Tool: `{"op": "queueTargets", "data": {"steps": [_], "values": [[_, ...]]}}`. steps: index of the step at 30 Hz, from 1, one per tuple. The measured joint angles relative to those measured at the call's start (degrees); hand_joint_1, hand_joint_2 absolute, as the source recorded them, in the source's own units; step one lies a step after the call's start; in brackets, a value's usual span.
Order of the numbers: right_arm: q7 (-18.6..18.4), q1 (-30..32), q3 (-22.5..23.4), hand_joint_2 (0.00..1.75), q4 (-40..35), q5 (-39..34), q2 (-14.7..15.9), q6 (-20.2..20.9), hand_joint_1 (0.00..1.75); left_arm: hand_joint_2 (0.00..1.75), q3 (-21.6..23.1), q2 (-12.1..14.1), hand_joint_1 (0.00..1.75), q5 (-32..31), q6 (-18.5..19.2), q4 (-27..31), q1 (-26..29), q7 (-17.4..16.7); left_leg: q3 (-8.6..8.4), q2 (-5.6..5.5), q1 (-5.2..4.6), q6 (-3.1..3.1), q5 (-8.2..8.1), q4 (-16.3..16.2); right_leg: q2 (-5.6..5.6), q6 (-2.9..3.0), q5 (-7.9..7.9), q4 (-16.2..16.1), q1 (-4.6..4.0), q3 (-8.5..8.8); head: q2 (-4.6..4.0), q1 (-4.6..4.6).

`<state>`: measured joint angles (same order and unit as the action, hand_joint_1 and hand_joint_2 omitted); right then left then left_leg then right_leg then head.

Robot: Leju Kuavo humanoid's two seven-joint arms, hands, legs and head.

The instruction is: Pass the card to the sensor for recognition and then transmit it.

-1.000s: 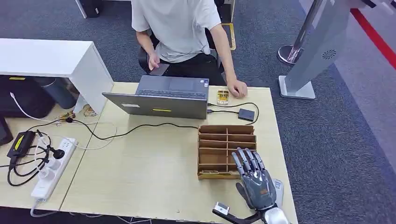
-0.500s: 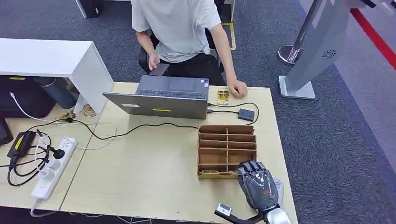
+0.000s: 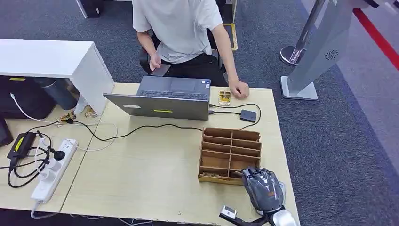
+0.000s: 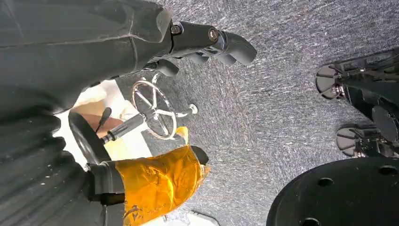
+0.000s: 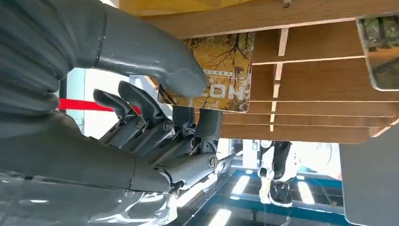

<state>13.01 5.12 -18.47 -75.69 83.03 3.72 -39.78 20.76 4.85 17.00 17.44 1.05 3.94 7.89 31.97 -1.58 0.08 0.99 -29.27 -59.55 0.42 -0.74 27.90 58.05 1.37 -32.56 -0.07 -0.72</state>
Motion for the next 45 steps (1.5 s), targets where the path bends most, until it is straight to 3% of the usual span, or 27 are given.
{"op": "queueTargets", "data": {"steps": [4,8,11,15,20,28,36,39,45], "values": [[5.2,0.1,1.9,1.75,0.5,-3.1,-1.0,0.0,1.75,1.75,0.0,0.0,0.00,0.0,0.0,0.0,0.0,0.0,0.00,0.00,0.00,0.00,0.00,0.0,0.00,0.00,0.00,0.0,0.00,0.00,0.00,0.00],[12.7,-0.7,4.4,1.75,2.9,-10.5,-2.4,0.0,1.75,1.75,0.0,0.0,0.00,0.0,0.2,0.0,0.0,0.1,0.00,0.00,0.00,0.00,0.00,0.0,0.00,0.00,0.00,0.0,0.00,0.01,0.00,0.00],[13.2,-2.8,4.1,1.75,6.2,-20.8,-2.2,0.6,1.75,1.75,0.0,0.1,0.00,-0.2,0.6,0.0,0.0,0.2,0.01,0.04,0.01,0.00,0.00,0.0,0.01,0.01,-0.01,0.0,0.00,0.01,0.00,0.02],[11.7,-7.4,0.2,1.75,7.5,-35.7,1.2,8.4,1.75,1.75,0.0,0.5,0.00,-0.6,1.1,0.0,0.0,0.5,0.00,0.09,0.00,0.01,0.04,0.0,0.06,-0.03,-0.09,0.0,0.02,0.01,0.00,0.00],[12.3,-13.6,-2.4,1.75,7.6,-45.5,5.3,17.1,1.75,1.75,0.0,0.8,0.00,-0.9,1.6,0.0,0.0,0.6,0.01,0.08,-0.02,0.02,0.11,0.0,0.07,-0.07,-0.18,0.0,0.03,0.01,0.00,0.00],[10.3,-24.1,-3.9,1.75,7.6,-48.1,8.3,22.4,1.75,1.75,0.1,1.1,0.00,-1.3,1.6,0.0,-0.1,0.7,-0.02,0.08,-0.02,-0.01,0.14,0.0,0.10,-0.02,-0.22,0.0,0.00,0.00,0.00,0.00],[7.4,-32.1,-6.6,1.75,9.3,-46.8,8.2,22.4,1.75,1.75,0.5,1.1,0.00,-2.2,1.2,-0.1,-0.1,0.7,0.01,0.06,-0.01,-0.07,0.17,0.0,0.09,-0.01,-0.22,0.1,0.00,-0.01,0.00,0.00],[4.6,-36.0,-8.3,1.75,11.3,-43.1,6.9,19.6,1.75,1.75,0.8,1.4,0.00,-2.8,1.2,-0.1,-0.3,0.7,0.03,0.09,0.00,-0.07,0.20,0.0,0.11,0.02,-0.24,0.1,0.00,-0.05,0.00,0.00],[-6.2,-43.9,-11.2,1.75,16.8,-25.0,3.0,7.2,1.75,1.75,1.5,2.1,0.00,-4.3,1.0,0.2,-0.6,-1.5,0.01,0.08,0.00,-0.12,0.26,0.0,0.13,0.05,-0.28,0.1,-0.03,-0.06,0.00,0.00]]}}
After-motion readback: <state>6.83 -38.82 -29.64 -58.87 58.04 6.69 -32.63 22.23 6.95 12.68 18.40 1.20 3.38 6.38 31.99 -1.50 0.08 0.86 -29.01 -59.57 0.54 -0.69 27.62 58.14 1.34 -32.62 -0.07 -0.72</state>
